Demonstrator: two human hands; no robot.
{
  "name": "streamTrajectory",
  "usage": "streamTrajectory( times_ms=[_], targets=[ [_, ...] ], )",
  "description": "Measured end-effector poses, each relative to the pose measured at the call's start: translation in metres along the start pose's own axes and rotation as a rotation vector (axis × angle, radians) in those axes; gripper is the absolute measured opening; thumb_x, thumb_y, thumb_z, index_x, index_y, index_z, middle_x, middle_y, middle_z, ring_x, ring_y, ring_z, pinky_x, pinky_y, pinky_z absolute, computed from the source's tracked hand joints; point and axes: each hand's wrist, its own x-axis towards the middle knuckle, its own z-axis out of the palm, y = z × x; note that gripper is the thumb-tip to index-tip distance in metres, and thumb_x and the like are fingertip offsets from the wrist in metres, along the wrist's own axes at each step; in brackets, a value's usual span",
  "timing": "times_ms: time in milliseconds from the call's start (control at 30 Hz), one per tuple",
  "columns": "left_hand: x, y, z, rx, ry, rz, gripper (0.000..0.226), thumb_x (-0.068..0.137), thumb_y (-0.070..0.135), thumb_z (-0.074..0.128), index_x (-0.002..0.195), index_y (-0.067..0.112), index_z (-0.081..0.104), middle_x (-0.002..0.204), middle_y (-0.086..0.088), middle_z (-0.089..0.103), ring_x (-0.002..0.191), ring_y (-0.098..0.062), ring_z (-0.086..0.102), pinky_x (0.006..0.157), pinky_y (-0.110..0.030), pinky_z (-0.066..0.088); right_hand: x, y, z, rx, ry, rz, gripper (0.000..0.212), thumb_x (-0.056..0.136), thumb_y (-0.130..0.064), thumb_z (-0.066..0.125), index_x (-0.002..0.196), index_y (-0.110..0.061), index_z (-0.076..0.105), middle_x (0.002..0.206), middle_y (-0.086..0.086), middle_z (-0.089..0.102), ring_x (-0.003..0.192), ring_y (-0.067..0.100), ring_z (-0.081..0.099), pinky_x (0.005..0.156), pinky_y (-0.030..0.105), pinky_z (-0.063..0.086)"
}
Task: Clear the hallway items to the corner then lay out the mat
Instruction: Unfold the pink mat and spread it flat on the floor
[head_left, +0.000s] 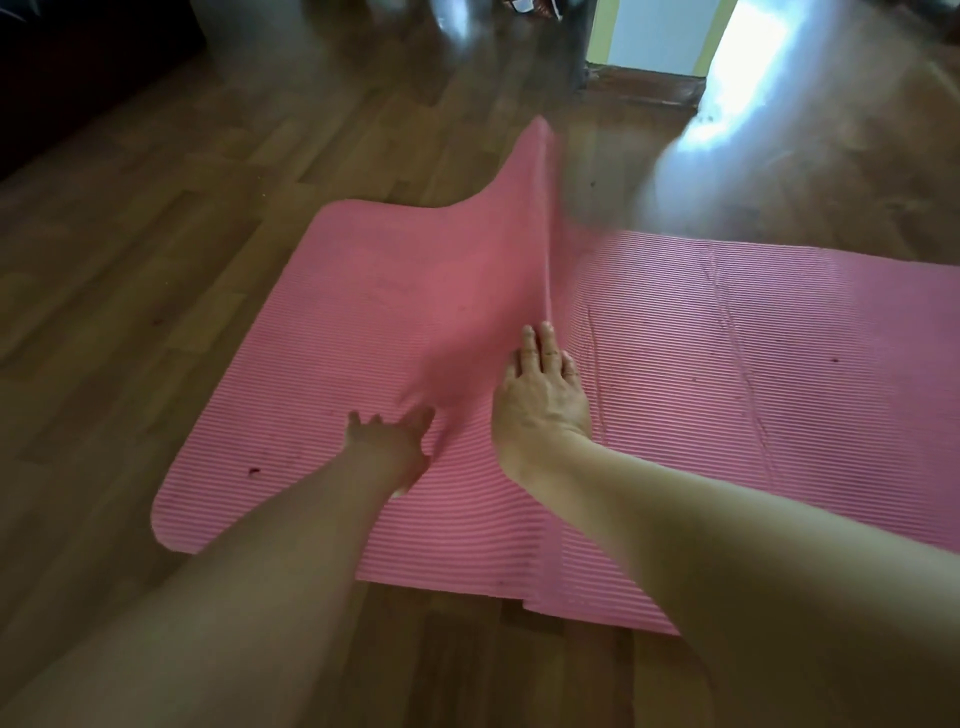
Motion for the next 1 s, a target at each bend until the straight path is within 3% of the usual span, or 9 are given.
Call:
streamTrajectory(
  times_ms=[167,300,433,567,800,1000],
  targets=[
    [-0.002,-0.011,-0.014,-0.044,0.186,0.043,0.063,0.099,0.035,0.031,0.15,0.025,-0.006,0.156,-0.003,0.02,0.143,-0.025,0.017,0.115,-0.048,0.012,-0.004,-0.02,0.006,0.224,-0.071,-0.153,0.071,0.094,-0.006,0.043,0.149,-0.006,-0.002,0.158,0.006,-0.016,0.144,0.021,-0.017,0.117,0.032,0.002],
    [-0.004,-0.017,-0.021,-0.14,0.248,0.069,0.063,0.1,0.023,0.032,0.15,0.025,-0.006,0.159,-0.003,0.002,0.146,-0.024,0.008,0.116,-0.047,0.01,-0.006,-0.029,0.009,0.322,-0.173,-0.134,0.07,0.096,-0.007,0.041,0.15,-0.011,-0.002,0.159,0.003,-0.009,0.147,0.02,-0.005,0.118,0.033,0.008],
    [-0.008,-0.017,-0.026,-0.149,0.3,0.189,0.061,0.1,0.02,0.028,0.149,0.026,-0.009,0.159,-0.001,-0.006,0.146,-0.022,0.003,0.117,-0.045,0.009,-0.005,-0.032,0.011,0.282,-0.238,-0.105,0.071,0.095,-0.008,0.042,0.15,-0.008,-0.002,0.159,0.007,-0.006,0.146,0.023,-0.005,0.12,0.037,0.006],
    [-0.006,-0.014,-0.02,0.015,0.228,0.264,0.056,0.102,0.029,0.022,0.15,0.025,-0.005,0.159,0.005,-0.007,0.146,-0.023,-0.003,0.117,-0.043,0.007,-0.004,-0.027,0.015,0.23,-0.258,-0.073,0.074,0.095,-0.011,0.047,0.15,-0.008,-0.004,0.159,0.007,-0.007,0.146,0.024,-0.008,0.118,0.038,0.004],
    [0.0,-0.005,-0.014,0.142,0.051,0.175,0.056,0.1,0.027,0.026,0.151,0.021,0.003,0.159,0.005,-0.002,0.146,-0.022,-0.003,0.117,-0.044,0.003,-0.006,-0.007,0.031,0.208,-0.293,-0.05,0.076,0.094,-0.012,0.048,0.15,-0.009,-0.004,0.159,0.008,-0.007,0.146,0.025,-0.008,0.118,0.039,0.005],
    [0.005,0.02,-0.022,0.054,0.145,0.204,0.058,0.1,0.029,0.029,0.151,0.018,0.003,0.159,-0.001,0.003,0.146,-0.023,0.003,0.116,-0.043,0.004,-0.004,0.009,0.038,0.249,-0.296,-0.021,0.072,0.098,-0.024,0.044,0.15,-0.011,-0.005,0.159,0.006,-0.008,0.146,0.024,-0.01,0.117,0.039,0.003]
  ],
)
